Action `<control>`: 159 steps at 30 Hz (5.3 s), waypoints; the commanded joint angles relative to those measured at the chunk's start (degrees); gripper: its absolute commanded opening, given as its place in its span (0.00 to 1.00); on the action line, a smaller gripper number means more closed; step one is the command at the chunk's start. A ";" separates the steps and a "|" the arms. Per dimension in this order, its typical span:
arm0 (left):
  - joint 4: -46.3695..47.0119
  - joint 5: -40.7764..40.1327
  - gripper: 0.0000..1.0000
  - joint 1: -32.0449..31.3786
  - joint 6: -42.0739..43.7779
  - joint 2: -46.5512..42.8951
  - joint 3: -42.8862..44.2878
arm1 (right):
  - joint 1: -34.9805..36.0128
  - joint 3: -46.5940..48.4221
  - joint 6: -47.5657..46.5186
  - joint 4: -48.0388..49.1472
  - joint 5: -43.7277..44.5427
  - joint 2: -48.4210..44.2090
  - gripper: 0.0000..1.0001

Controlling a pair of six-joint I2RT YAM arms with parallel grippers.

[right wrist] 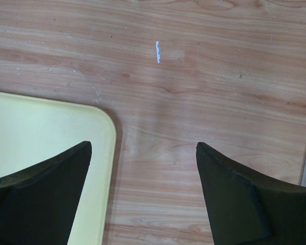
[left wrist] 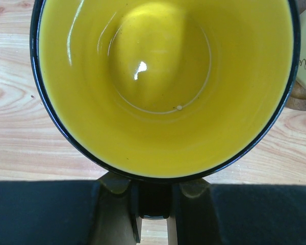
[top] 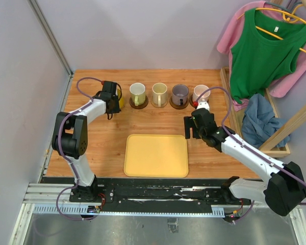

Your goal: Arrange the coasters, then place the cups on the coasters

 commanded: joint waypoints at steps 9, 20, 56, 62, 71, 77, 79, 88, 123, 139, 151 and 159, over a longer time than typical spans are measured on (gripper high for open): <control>4.96 -2.58 0.01 0.42 -0.37 1.43 3.80 | -1.71 1.78 -0.12 0.53 -1.74 1.15 0.84; 5.93 -2.59 0.01 0.48 -0.37 2.56 4.19 | -2.11 1.68 -0.13 0.72 -2.82 2.08 0.84; 7.85 -4.35 0.14 0.65 -1.25 5.21 3.44 | -2.42 2.06 -0.20 2.08 -7.51 6.01 0.84; 7.76 -5.12 0.44 0.64 -1.12 4.32 2.42 | -2.48 2.00 -0.20 1.94 -7.69 5.82 0.84; 7.33 -5.12 0.68 0.64 -1.16 3.06 1.37 | -2.43 2.37 0.08 1.53 -8.13 5.84 0.84; 7.19 -5.74 0.70 0.64 -1.24 1.73 0.20 | -2.42 2.11 0.26 1.38 -8.22 5.50 0.84; 6.88 -6.27 0.70 0.70 -1.13 1.60 0.03 | -2.44 2.14 0.21 1.25 -8.21 5.34 0.84; 5.42 -8.43 0.70 0.64 -1.32 -0.14 -1.37 | -2.48 1.75 0.64 1.07 -8.47 4.94 0.84; 2.80 -12.53 0.69 0.99 -2.21 -5.92 -5.53 | -2.42 1.09 2.22 1.27 -10.67 4.94 0.83; 2.04 -12.11 0.77 1.51 -3.78 -16.18 -11.34 | -4.34 -0.12 0.90 0.26 -4.48 -1.09 0.88; -2.49 -12.71 1.00 1.52 -9.38 -36.74 -15.03 | -25.04 -6.82 3.02 -1.41 -5.16 -16.90 0.98; -6.91 -10.95 1.00 1.46 -12.61 -43.98 -17.43 | -28.48 -10.90 4.54 -4.59 3.87 -31.26 0.98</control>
